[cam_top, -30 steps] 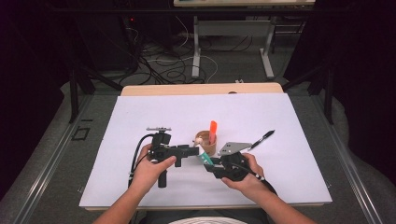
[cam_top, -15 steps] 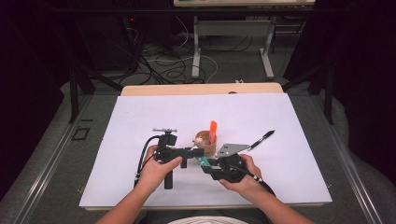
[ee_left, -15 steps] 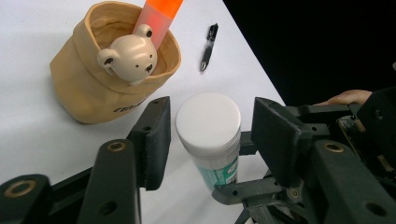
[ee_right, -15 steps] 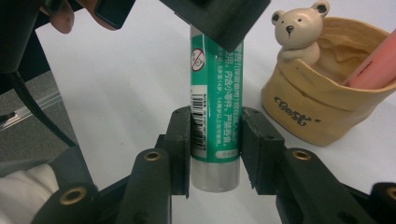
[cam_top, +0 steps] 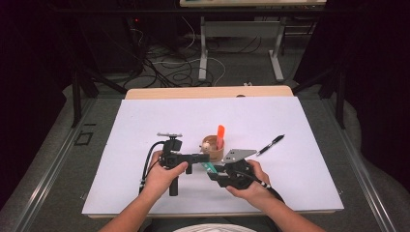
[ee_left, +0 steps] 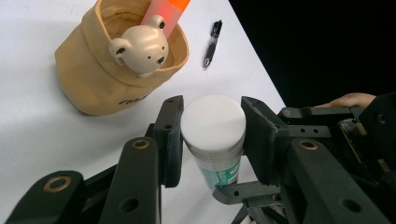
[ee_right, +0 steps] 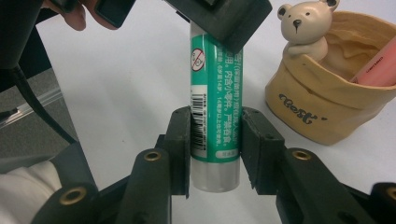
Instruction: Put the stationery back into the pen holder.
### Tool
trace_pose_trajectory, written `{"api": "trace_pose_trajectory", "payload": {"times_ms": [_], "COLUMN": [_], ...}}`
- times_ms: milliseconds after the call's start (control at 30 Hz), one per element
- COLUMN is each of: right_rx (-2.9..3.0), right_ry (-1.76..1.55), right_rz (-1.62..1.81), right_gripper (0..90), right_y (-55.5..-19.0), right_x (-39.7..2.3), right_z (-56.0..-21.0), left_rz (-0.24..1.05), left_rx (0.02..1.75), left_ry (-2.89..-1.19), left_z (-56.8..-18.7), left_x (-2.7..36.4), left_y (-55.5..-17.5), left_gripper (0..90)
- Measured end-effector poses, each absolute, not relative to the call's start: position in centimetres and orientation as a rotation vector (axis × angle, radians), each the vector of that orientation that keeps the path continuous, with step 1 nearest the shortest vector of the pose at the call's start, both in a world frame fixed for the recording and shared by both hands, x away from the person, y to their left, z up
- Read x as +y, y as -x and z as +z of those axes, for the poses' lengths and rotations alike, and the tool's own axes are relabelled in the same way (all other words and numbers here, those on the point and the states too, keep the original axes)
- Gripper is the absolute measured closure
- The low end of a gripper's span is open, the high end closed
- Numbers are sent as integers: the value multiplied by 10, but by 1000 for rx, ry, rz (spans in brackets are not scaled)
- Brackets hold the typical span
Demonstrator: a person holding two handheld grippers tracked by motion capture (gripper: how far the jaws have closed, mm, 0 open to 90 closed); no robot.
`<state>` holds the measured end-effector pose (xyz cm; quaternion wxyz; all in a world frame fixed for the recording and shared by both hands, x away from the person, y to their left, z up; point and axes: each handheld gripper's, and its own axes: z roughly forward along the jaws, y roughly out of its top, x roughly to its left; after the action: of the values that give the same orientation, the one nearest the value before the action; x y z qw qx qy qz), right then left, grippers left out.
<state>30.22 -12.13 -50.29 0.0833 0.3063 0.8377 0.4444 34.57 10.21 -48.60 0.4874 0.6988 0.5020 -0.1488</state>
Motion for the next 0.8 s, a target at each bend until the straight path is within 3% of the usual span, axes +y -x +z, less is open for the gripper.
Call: {"api": "trace_pose_trajectory", "payload": {"times_ms": [800], "right_rx": [2503], "right_ry": [-924], "right_rz": [1305], "right_gripper": [654], "right_y": [-302], "right_x": [-123], "right_z": [-508], "left_rz": [-374], "left_rx": [1230], "left_ry": [-1699], "left_z": [-488], "left_x": [99], "left_y": [-346], "left_gripper": [644]}}
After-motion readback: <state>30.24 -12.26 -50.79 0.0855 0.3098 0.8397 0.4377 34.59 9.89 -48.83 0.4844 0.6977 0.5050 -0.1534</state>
